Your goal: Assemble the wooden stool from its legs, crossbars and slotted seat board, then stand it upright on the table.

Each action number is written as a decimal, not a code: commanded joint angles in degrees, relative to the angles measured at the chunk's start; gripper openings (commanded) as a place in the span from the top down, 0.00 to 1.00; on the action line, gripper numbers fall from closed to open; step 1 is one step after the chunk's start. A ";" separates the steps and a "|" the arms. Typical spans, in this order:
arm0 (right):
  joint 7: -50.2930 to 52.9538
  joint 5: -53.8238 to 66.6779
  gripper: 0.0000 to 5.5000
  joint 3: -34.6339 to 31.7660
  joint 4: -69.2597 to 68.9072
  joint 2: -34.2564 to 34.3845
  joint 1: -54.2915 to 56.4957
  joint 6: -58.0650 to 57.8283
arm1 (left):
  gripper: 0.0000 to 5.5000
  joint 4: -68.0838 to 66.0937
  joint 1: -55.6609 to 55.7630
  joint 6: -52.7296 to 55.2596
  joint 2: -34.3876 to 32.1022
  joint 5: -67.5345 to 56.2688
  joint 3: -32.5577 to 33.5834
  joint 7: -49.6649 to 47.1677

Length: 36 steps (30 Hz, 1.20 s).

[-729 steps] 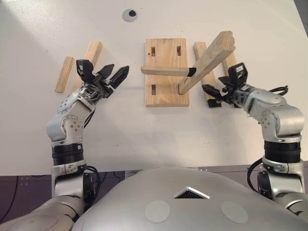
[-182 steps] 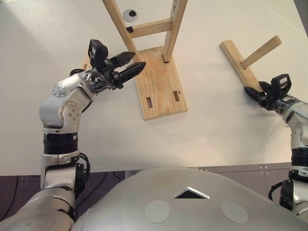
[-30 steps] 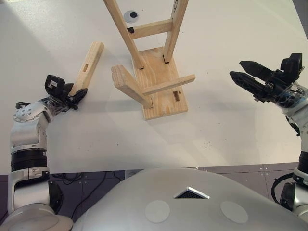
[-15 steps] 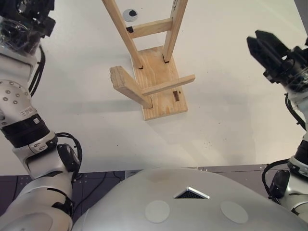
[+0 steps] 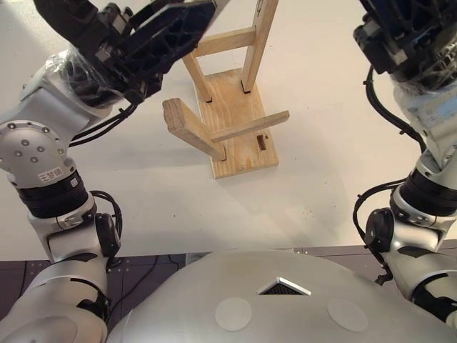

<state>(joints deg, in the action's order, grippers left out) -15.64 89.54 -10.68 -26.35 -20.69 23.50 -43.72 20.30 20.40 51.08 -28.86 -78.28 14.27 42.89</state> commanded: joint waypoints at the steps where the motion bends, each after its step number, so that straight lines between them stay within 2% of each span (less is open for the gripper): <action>1: 1.69 1.54 0.42 1.02 0.89 1.76 2.61 1.61 | 0.64 1.30 -0.06 1.06 -0.44 -2.46 -0.87 -0.63; 2: 1.89 1.97 0.42 1.13 1.03 1.99 2.77 1.95 | 0.64 1.41 -0.07 1.12 -0.47 -2.86 -1.00 -0.89; 8: 2.63 3.86 0.61 1.60 0.07 2.73 3.20 3.40 | 0.64 1.92 -0.38 1.10 -0.57 -2.51 -1.94 -1.48; 13: 1.74 3.20 0.63 1.65 0.01 2.16 2.89 3.86 | 0.64 1.41 -0.27 0.00 -0.65 0.08 -2.11 -2.45; 14: 1.41 2.66 0.63 1.64 0.09 2.05 2.77 3.93 | 0.57 1.11 -0.17 -0.34 -0.92 1.46 -2.42 -2.75; 24: -5.15 -6.99 0.63 -1.79 3.12 -2.38 -0.58 4.31 | 0.28 -2.09 -5.51 -1.78 -5.00 8.07 -0.14 1.34; 29: -11.08 -16.20 0.63 -2.76 7.29 -4.76 -4.04 6.22 | 0.13 -5.60 -10.38 -3.13 -8.67 12.59 3.05 4.65; 32: -14.10 -21.71 0.63 -2.56 10.36 -4.26 -6.01 7.94 | 0.04 -7.36 -14.04 -6.66 -10.74 18.47 2.64 8.32; 36: -20.13 -28.91 0.63 -0.90 15.89 -4.08 -7.80 9.71 | 0.04 -8.20 -23.10 -17.67 -14.88 32.64 -3.78 18.99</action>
<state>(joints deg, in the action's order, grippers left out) -33.50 63.10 -12.44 -12.09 -23.58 16.37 -34.98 12.33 0.45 37.91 -41.36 -51.08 13.70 57.42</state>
